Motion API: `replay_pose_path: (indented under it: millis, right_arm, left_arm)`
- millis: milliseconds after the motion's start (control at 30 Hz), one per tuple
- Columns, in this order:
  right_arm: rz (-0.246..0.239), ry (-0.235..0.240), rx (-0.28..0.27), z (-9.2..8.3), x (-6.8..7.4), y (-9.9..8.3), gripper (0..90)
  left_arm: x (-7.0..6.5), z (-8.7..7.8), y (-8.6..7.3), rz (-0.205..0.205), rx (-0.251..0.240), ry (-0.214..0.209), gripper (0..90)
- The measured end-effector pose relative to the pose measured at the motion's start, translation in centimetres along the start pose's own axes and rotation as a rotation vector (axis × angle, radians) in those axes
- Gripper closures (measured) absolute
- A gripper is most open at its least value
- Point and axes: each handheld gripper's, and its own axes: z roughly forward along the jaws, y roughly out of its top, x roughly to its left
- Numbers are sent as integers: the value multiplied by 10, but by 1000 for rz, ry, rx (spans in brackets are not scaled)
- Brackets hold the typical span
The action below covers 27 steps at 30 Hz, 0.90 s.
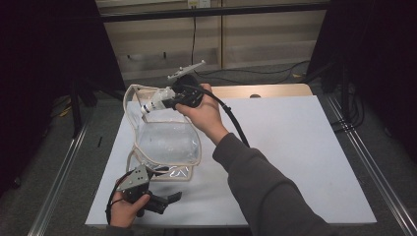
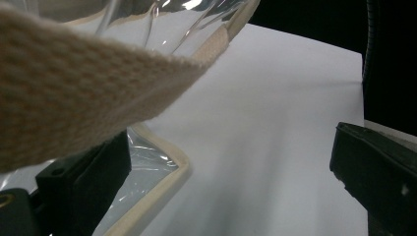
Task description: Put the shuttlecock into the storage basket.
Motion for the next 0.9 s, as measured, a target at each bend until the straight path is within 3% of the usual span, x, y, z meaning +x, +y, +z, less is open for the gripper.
replay_pose_path:
  millis: [900]
  right_arm:
    - [6,5,20,22,4,-2,883]
  left_arm:
    - [1,0,0,-7,-5,-2,20]
